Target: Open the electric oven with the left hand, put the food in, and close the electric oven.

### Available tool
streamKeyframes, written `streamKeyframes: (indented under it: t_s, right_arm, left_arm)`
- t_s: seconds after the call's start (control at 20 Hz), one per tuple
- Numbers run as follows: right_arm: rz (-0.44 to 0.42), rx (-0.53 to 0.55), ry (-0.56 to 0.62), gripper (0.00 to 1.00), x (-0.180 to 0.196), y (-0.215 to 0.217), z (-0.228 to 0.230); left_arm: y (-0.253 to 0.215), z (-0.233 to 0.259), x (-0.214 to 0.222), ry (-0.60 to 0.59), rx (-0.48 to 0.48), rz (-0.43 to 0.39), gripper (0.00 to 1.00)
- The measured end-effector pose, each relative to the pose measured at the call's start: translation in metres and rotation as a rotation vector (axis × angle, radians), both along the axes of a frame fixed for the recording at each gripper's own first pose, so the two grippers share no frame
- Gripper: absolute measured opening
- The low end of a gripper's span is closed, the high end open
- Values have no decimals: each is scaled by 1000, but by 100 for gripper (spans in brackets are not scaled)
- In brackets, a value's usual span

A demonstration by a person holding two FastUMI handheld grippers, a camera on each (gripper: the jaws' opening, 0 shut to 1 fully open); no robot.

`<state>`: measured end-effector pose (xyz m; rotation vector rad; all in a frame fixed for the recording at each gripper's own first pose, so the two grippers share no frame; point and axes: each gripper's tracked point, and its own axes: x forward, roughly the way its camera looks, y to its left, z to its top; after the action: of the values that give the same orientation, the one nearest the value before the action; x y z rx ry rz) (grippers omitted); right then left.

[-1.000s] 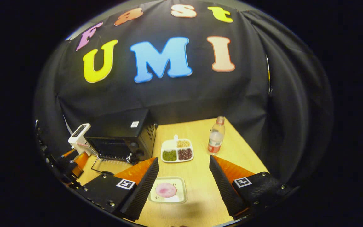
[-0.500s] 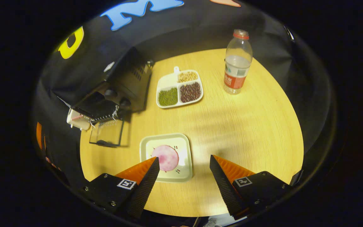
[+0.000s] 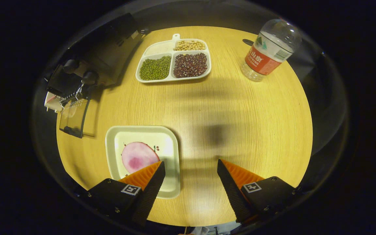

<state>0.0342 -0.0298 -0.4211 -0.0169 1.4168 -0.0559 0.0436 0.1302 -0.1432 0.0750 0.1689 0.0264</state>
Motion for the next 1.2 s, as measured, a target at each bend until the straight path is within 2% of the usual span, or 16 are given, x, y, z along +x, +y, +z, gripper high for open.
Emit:
streamKeyframes:
  t_s: [0.1,0.2,0.3,0.4,0.45,0.5,0.55,0.6,0.65,0.7,0.85,1.05,1.2]
  right_arm:
    - [25,-37,9,98,2,-5,-8]
    - [30,-26,13,98,4,-1,-9]
    - [37,-13,7,90,5,0,-12]
    - [42,-1,2,88,4,3,-11]
    - [46,12,-9,83,5,5,-13]
    - [43,34,-20,55,7,9,-14]
    - [22,58,-23,39,5,13,-12]
    - [25,80,-6,11,2,14,-17]
    - [11,99,-17,11,7,14,-10]
    - [9,128,-7,1,1,14,-17]
    - [-63,212,-28,1,-5,18,-14]
    - [-280,463,-19,0,-17,32,-12]
    - [-395,621,-41,0,-23,38,-9]
  left_arm:
    - [7,-2,-5,9,0,18,99]
    - [14,-4,-4,16,-6,31,99]
    - [18,-5,-5,18,-17,38,98]
    - [16,-5,-2,20,-26,35,97]
    - [14,-3,-1,17,-25,30,97]
    - [10,-1,-1,14,-23,21,97]
    - [7,1,-1,9,-19,13,97]
    - [3,4,-1,3,-17,5,96]
    - [0,6,0,-3,-16,-4,96]
    - [-4,9,1,-9,-15,-12,96]
    - [-9,15,1,-22,-11,-29,95]
    - [-13,19,0,-24,-6,-42,94]
    - [-17,22,2,-27,-1,-51,93]
